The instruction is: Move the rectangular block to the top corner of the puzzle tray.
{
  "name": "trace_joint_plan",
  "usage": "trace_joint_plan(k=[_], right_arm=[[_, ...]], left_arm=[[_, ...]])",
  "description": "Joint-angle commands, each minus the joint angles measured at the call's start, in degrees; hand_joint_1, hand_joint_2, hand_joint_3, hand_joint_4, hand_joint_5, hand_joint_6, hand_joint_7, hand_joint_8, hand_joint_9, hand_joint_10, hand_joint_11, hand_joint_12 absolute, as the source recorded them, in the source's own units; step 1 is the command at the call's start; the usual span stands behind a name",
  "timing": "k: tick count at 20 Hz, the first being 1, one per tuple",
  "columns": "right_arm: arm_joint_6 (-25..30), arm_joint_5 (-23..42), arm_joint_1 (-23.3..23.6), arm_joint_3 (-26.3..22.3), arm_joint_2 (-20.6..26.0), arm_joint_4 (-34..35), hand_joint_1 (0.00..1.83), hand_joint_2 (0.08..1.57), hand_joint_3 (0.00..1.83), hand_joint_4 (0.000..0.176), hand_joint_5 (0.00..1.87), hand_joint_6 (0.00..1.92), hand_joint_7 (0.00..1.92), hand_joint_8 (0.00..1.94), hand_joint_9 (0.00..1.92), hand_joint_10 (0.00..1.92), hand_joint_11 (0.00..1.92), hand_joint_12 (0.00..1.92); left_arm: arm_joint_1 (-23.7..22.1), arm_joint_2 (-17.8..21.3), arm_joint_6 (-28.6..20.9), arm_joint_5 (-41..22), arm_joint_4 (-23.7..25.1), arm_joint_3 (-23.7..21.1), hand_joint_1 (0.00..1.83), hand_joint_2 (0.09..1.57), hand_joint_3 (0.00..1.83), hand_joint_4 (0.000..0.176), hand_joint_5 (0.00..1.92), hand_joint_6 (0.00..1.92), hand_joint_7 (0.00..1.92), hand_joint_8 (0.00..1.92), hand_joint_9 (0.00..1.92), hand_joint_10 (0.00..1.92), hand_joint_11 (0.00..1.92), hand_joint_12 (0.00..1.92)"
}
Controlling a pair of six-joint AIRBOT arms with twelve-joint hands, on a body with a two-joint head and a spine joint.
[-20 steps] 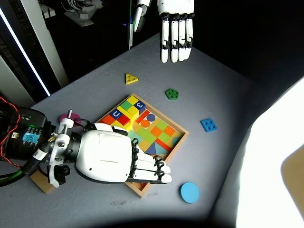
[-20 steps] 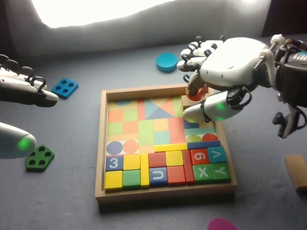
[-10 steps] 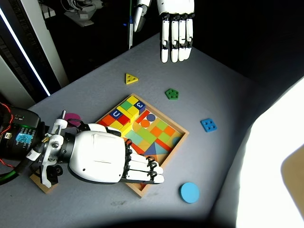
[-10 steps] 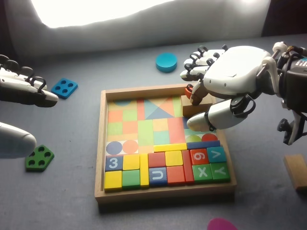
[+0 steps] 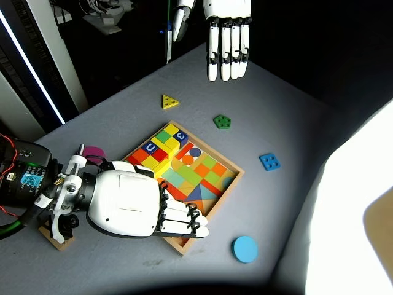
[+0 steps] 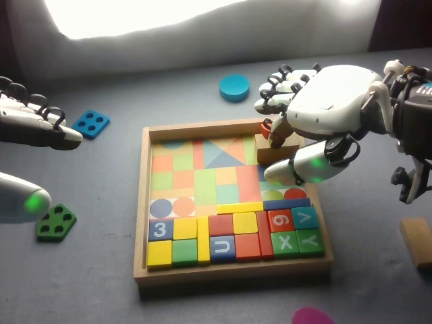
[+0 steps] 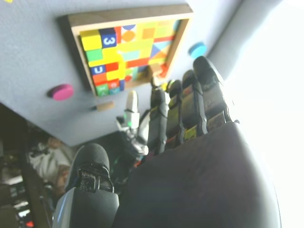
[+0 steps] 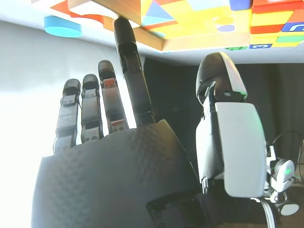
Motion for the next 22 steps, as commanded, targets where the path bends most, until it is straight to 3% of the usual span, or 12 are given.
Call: trace_joint_plan(k=[1,12,13,22], right_arm=[[-0.24,6.17,0.01,0.16,0.24,-0.05,0.00,1.18,0.00,0.000,0.70,0.12,0.17,0.01,0.00,0.00,0.00,0.00],[-1.90,8.52,-0.58,2.42,-1.02,-0.06,0.00,1.18,0.00,0.000,0.70,0.12,0.18,0.01,0.00,0.00,0.00,0.00],[-1.94,8.53,-0.59,2.79,-1.27,-0.06,0.00,1.18,0.00,0.000,0.70,0.12,0.18,0.01,0.00,0.00,0.00,0.00],[-2.36,8.85,0.24,3.34,-1.70,-0.05,0.00,1.17,0.00,0.000,0.69,0.12,0.16,0.00,0.00,0.00,0.00,0.00]], left_arm=[[-0.88,-0.09,-0.16,4.75,0.55,-0.18,0.00,1.26,0.00,0.038,0.18,0.00,0.12,0.00,0.09,0.01,0.00,0.49],[-0.88,-0.09,-0.16,4.75,0.55,-0.30,0.00,1.26,0.00,0.029,0.19,0.00,0.12,0.00,0.08,0.00,0.00,0.47],[-0.88,-0.09,-0.16,4.75,0.55,-0.31,0.00,1.25,0.00,0.037,0.19,0.00,0.13,0.00,0.10,0.01,0.00,0.51],[-0.89,-0.08,-0.16,4.75,0.55,-0.39,0.00,1.26,0.00,0.037,0.18,0.00,0.12,0.00,0.09,0.00,0.00,0.48]])
